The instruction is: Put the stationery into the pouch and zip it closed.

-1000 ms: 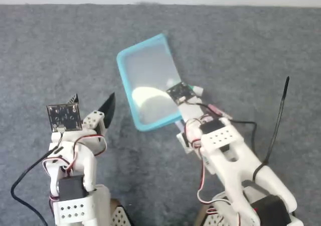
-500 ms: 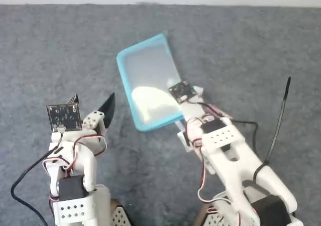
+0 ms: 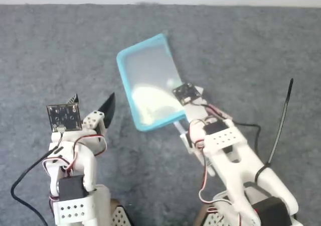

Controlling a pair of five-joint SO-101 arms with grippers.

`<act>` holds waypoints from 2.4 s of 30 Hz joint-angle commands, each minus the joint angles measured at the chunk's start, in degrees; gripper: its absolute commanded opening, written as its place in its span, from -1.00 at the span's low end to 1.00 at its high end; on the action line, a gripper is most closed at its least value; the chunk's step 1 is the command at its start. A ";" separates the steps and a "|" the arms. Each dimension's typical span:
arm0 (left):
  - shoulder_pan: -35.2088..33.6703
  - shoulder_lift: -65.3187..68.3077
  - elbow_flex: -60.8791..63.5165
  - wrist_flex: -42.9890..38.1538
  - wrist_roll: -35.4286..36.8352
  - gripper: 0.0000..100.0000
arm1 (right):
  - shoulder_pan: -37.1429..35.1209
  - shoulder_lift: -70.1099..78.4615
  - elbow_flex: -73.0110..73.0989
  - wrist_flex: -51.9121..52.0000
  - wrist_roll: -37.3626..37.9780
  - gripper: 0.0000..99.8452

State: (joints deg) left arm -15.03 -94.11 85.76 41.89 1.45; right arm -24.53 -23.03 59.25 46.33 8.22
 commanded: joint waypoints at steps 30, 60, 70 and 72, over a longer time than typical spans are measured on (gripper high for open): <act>0.53 -0.79 0.48 -0.79 0.44 -0.35 | 5.41 10.42 -10.46 9.63 3.25 -0.99; 28.84 -0.35 6.46 0.09 -2.20 -0.50 | -12.62 5.14 -78.59 50.77 8.26 -0.99; 29.01 -0.53 6.11 -0.35 -1.93 -0.50 | -25.36 11.12 -85.10 56.13 8.70 -0.99; 28.40 -0.79 6.02 -0.44 -1.58 -0.51 | -25.54 9.45 -82.64 55.96 8.79 -0.99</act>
State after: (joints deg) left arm 13.89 -94.29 92.88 41.89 -0.40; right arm -47.74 -9.67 -22.95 100.31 16.22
